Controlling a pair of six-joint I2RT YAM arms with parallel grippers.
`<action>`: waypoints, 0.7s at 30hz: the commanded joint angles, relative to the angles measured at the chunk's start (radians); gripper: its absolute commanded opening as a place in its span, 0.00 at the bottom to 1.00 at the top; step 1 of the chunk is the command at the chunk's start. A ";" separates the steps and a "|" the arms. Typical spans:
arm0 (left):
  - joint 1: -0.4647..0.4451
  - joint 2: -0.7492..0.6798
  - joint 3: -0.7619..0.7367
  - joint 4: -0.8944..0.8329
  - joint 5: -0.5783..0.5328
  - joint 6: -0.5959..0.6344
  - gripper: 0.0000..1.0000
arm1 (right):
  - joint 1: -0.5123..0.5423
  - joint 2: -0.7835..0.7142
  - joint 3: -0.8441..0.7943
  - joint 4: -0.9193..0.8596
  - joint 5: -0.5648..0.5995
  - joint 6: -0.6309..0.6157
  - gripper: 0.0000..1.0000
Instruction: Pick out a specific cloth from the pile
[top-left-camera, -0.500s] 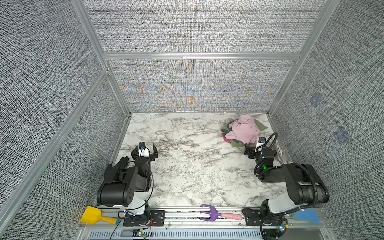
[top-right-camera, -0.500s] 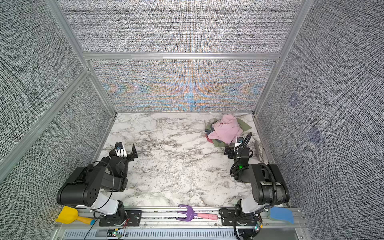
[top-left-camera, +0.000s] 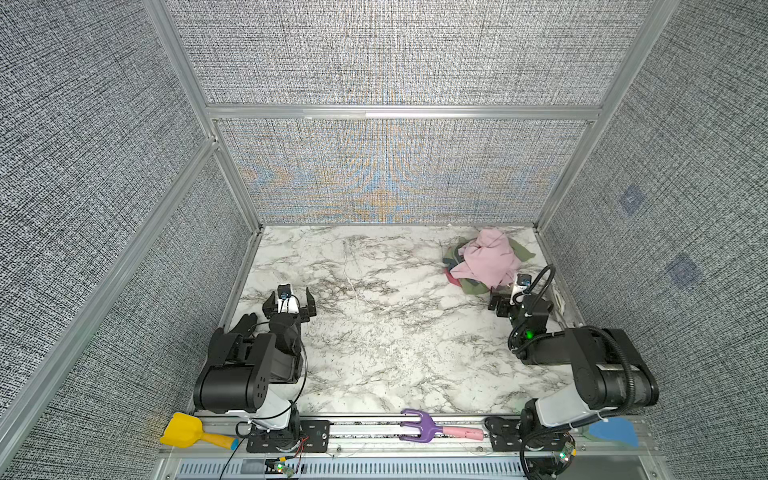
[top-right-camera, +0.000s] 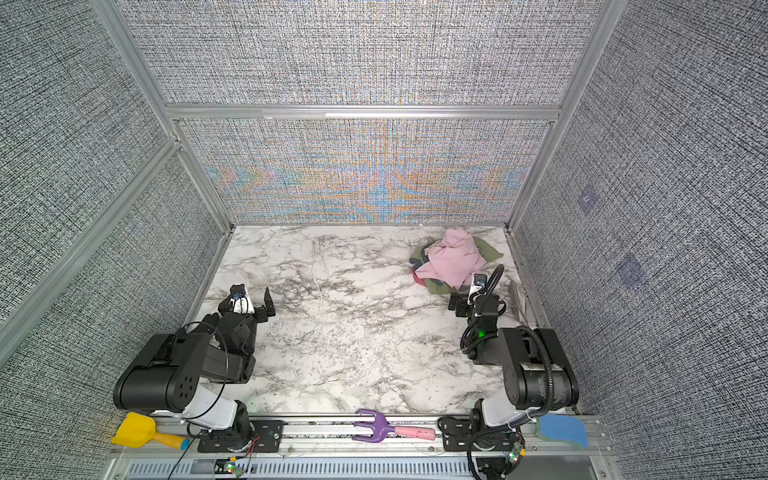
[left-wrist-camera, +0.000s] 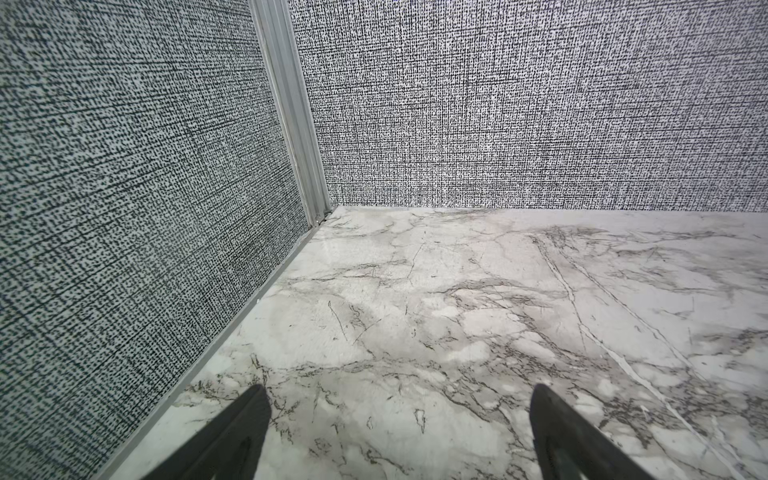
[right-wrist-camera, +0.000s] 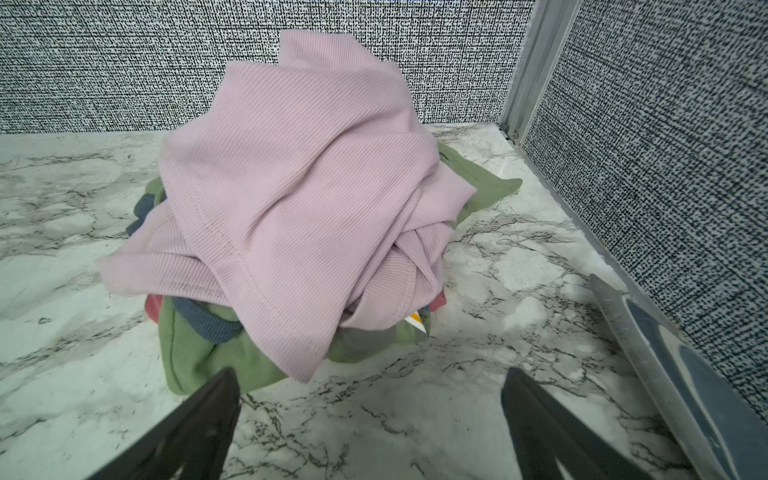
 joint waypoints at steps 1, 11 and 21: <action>0.001 0.001 -0.002 0.035 -0.002 -0.003 0.99 | 0.000 0.000 0.002 0.007 0.006 0.003 0.99; 0.001 0.001 -0.001 0.037 -0.002 -0.003 0.99 | 0.000 -0.001 0.001 0.007 0.005 0.002 0.99; 0.002 0.001 -0.001 0.036 -0.001 -0.005 0.98 | -0.007 0.000 0.005 0.001 -0.008 0.008 0.99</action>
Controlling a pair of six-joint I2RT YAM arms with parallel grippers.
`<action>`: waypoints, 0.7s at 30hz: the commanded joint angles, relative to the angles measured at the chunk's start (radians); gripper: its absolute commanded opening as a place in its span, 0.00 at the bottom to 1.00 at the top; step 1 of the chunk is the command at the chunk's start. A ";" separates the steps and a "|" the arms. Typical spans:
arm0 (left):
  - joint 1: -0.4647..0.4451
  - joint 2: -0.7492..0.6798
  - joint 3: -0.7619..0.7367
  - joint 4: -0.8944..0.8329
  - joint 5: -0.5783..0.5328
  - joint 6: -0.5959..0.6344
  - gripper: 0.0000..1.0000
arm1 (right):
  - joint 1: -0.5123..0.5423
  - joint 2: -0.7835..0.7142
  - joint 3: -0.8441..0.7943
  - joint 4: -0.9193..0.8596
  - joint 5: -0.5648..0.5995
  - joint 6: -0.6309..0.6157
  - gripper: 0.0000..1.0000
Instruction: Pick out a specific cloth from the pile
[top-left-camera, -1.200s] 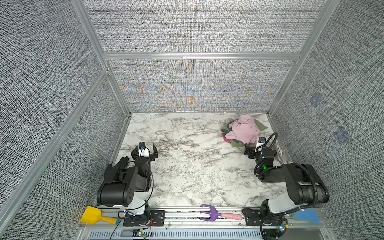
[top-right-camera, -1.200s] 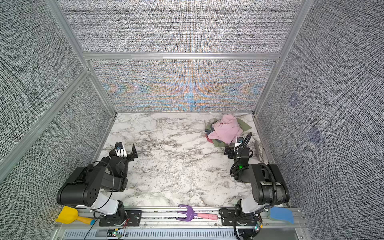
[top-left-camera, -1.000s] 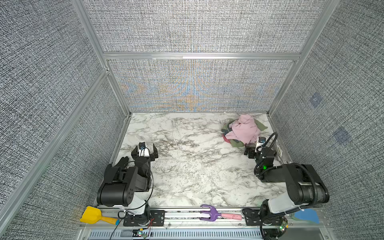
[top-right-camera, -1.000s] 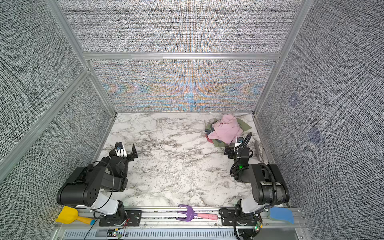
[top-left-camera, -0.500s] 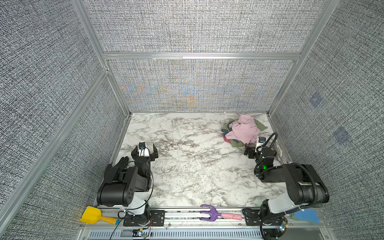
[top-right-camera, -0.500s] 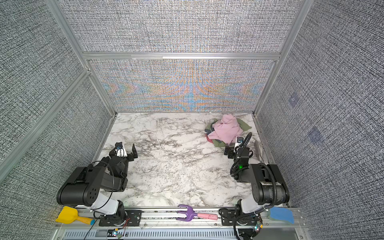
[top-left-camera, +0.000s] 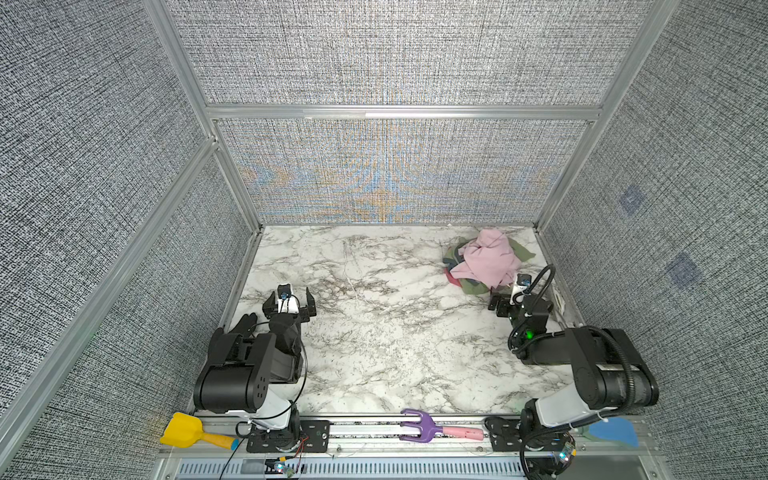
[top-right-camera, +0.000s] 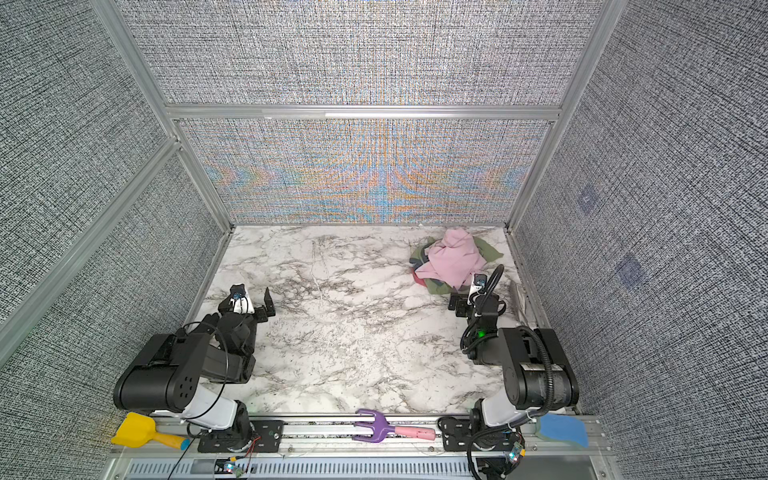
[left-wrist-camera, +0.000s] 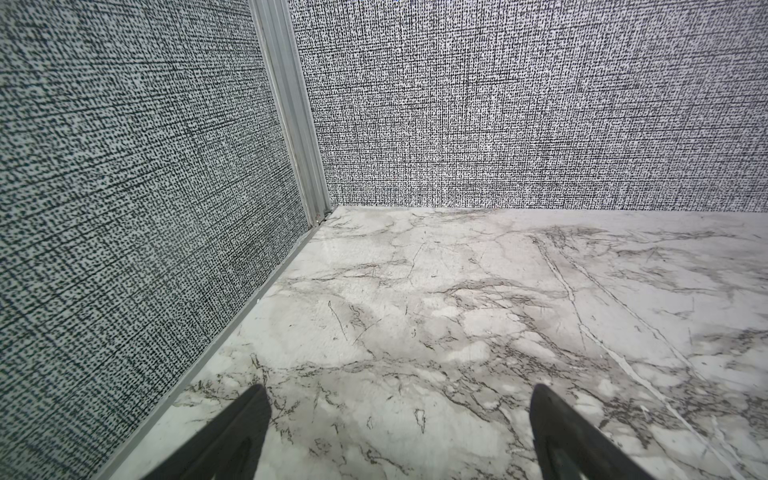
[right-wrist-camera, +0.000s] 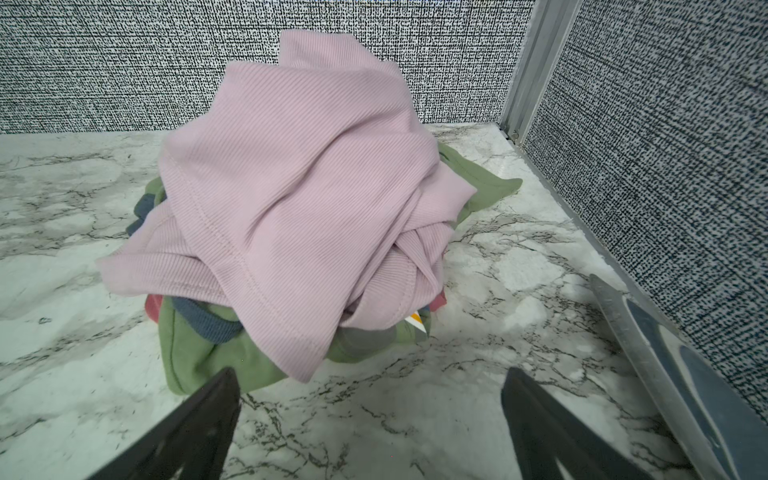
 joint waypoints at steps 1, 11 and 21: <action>0.000 -0.001 -0.002 0.037 -0.002 -0.002 0.94 | -0.004 0.000 0.005 0.002 -0.008 0.008 0.99; -0.031 -0.468 0.151 -0.628 -0.058 -0.081 0.76 | 0.157 -0.310 0.319 -0.778 0.151 0.046 0.77; -0.107 -0.591 0.311 -1.013 0.051 -0.305 0.72 | 0.498 -0.192 0.577 -1.254 0.106 0.223 0.64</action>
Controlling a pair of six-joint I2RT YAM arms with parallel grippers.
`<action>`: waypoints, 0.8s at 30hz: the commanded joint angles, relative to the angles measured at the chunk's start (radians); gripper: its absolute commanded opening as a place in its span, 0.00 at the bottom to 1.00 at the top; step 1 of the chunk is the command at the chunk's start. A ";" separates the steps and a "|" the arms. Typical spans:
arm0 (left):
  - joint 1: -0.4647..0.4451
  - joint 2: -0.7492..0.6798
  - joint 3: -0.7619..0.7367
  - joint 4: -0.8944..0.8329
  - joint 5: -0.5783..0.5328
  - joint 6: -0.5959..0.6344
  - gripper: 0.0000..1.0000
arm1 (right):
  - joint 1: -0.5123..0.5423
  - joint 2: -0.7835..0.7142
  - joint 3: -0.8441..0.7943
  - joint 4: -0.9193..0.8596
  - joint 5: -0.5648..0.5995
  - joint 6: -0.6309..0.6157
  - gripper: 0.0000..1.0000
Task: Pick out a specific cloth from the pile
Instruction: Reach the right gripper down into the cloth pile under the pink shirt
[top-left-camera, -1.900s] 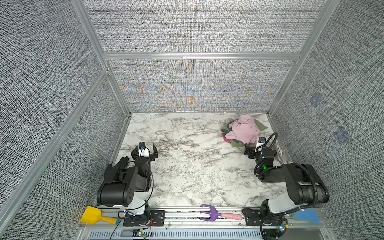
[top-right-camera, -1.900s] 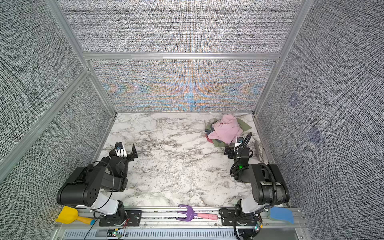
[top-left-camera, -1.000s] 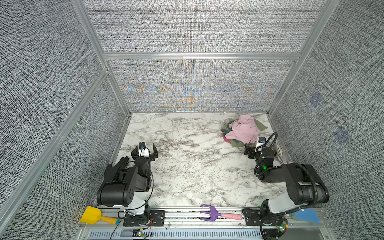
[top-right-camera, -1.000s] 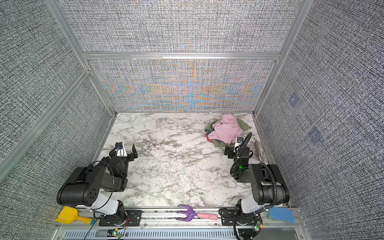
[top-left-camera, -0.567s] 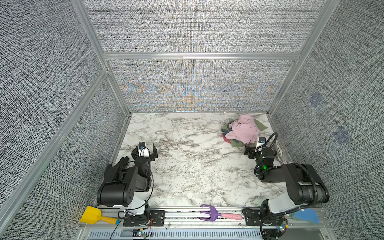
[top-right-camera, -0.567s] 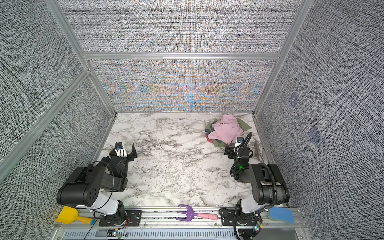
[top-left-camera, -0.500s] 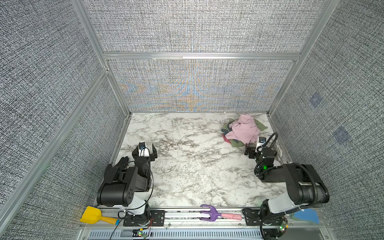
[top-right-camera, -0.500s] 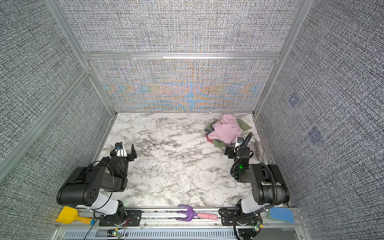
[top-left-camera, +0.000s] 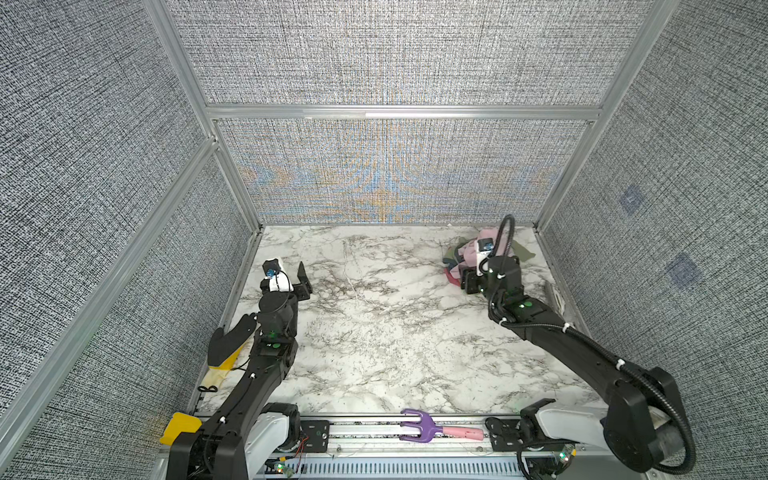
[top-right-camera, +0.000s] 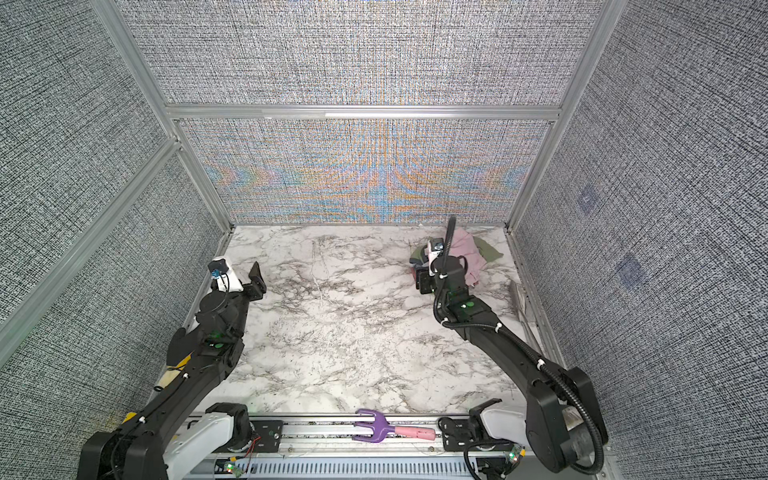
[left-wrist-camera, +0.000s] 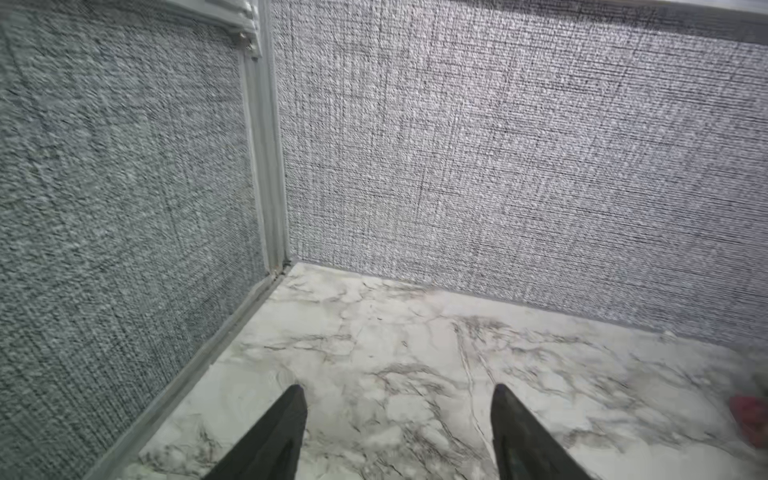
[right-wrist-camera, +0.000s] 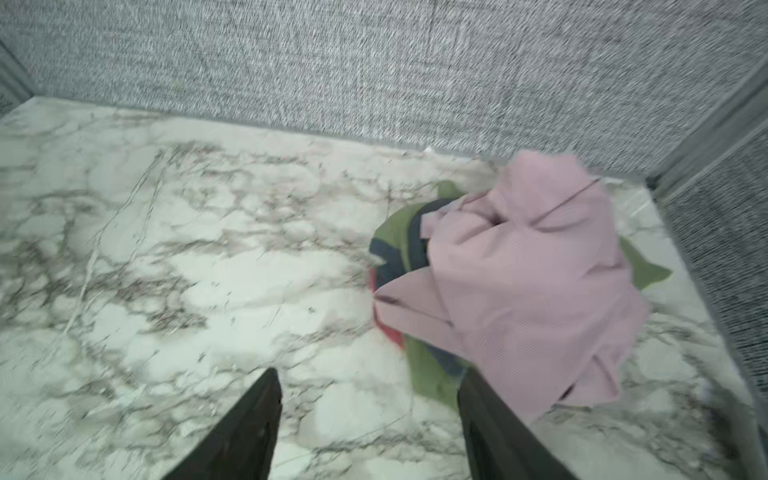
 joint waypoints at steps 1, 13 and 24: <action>-0.011 -0.014 0.013 -0.163 0.046 -0.088 0.72 | 0.043 0.054 0.020 -0.210 -0.048 0.116 0.63; -0.019 -0.013 -0.008 -0.157 0.093 -0.101 0.72 | 0.038 0.291 0.156 -0.223 0.052 0.193 0.44; -0.020 -0.013 -0.013 -0.152 0.068 -0.083 0.72 | -0.004 0.424 0.253 -0.214 0.123 0.182 0.34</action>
